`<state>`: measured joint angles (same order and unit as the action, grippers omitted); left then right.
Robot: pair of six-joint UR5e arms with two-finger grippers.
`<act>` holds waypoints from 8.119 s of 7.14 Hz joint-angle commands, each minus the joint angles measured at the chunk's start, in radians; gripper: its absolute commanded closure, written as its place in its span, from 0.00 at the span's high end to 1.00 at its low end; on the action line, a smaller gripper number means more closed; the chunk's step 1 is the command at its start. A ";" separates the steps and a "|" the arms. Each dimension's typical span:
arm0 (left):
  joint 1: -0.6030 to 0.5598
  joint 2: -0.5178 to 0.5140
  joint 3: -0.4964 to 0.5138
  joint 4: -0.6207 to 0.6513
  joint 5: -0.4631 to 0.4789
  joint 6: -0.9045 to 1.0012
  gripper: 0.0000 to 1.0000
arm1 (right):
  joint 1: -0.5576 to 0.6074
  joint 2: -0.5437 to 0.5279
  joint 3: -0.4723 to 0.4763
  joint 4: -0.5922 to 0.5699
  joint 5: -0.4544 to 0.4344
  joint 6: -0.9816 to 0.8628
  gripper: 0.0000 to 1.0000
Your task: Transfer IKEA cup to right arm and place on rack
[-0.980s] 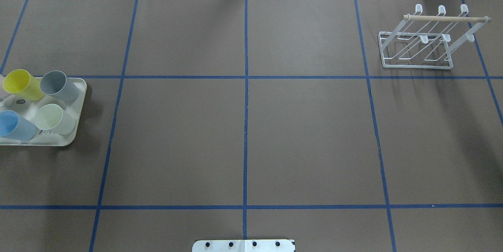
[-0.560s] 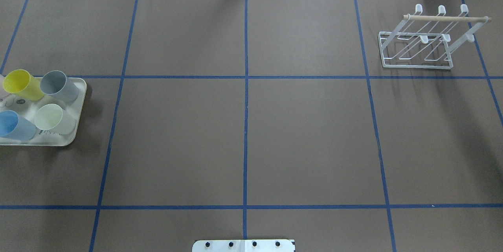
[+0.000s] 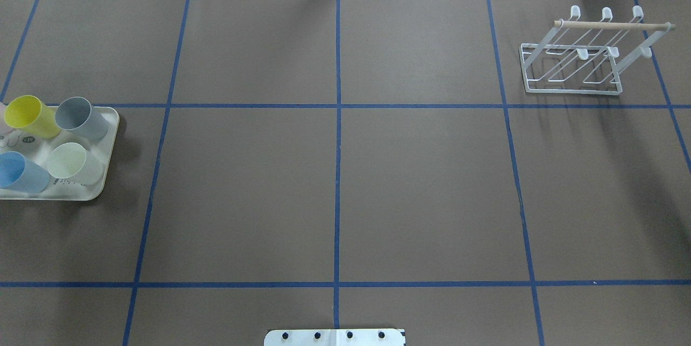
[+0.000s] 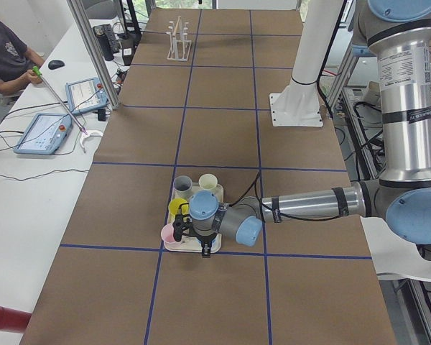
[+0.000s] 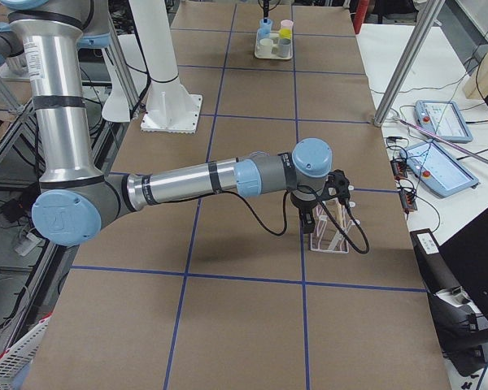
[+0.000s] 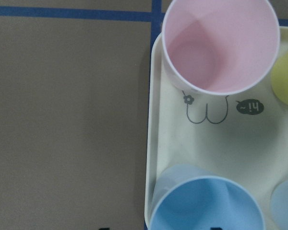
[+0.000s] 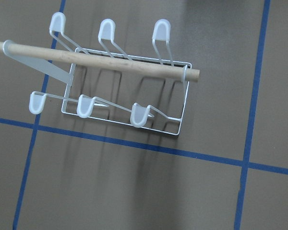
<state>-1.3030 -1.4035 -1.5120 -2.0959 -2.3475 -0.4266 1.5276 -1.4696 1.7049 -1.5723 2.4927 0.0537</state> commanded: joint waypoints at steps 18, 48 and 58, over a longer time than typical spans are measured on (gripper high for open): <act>-0.308 -0.124 -0.533 0.872 -0.047 0.293 0.00 | -0.035 0.023 0.061 0.005 -0.006 0.170 1.00; 0.823 -0.528 -0.136 -1.176 1.000 -2.071 0.00 | -0.946 0.408 -0.051 1.378 -0.972 2.045 1.00; 0.901 -0.652 -0.045 -1.168 1.114 -2.043 0.00 | -0.975 0.425 -0.073 1.376 -1.014 2.045 1.00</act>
<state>-0.4087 -2.0556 -1.5571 -3.2654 -1.2346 -2.4702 0.5527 -1.0467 1.6350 -0.1960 1.4831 2.0992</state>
